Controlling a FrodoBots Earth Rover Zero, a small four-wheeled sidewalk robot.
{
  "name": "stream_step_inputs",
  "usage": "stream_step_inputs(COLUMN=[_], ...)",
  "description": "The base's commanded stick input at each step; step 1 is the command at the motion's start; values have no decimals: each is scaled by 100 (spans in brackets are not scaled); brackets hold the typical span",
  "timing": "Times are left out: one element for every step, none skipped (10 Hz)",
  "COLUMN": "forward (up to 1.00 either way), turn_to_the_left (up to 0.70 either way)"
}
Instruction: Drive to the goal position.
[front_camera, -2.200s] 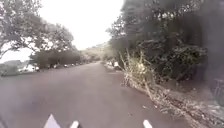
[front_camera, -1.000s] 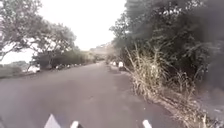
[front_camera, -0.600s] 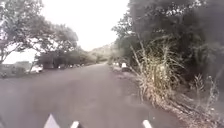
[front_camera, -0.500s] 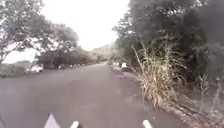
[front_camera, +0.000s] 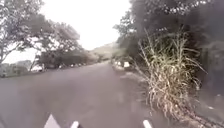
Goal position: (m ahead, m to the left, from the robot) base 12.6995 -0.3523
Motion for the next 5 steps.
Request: stream_step_inputs(forward=[50,50,50,50,50], turn_to_the_left=[0,0,0,0,0])
